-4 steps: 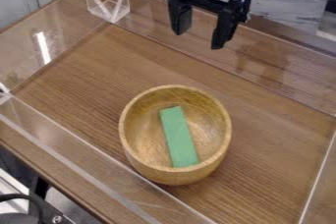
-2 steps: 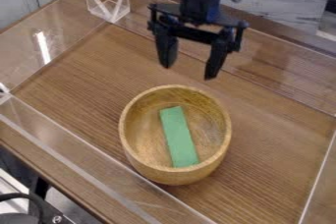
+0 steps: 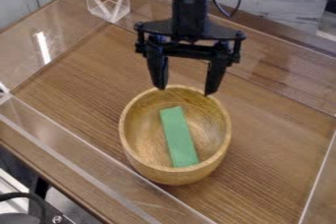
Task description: Remove the green block from inside the brown bowl and put it on the table
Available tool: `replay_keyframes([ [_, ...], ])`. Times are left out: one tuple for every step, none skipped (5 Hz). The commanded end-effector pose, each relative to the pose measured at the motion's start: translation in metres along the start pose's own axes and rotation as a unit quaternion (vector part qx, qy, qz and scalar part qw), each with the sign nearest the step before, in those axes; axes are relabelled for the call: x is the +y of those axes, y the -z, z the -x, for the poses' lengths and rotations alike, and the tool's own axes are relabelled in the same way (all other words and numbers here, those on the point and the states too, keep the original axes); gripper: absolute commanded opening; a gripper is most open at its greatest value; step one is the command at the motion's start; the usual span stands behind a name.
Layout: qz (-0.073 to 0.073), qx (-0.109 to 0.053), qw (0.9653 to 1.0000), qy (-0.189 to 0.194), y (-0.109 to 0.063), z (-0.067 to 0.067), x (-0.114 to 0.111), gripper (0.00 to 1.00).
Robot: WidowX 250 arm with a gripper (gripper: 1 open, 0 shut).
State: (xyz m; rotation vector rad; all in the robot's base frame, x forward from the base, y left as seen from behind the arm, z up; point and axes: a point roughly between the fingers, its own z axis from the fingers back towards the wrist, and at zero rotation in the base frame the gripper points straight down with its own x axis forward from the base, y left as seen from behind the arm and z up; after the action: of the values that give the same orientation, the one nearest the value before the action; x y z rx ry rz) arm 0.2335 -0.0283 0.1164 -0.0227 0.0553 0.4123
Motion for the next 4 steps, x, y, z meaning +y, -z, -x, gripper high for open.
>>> replay_keyframes([
  [0.014,-0.021,0.9996,-0.009,-0.017,0.008,-0.002,1.0],
  [0.013,-0.02,0.9997,-0.006,-0.021,0.011,-0.003,1.0],
  [0.012,-0.018,0.9996,0.016,-0.025,0.018,-0.002,1.0],
  [0.011,-0.015,0.9991,0.038,-0.03,0.024,-0.001,1.0],
])
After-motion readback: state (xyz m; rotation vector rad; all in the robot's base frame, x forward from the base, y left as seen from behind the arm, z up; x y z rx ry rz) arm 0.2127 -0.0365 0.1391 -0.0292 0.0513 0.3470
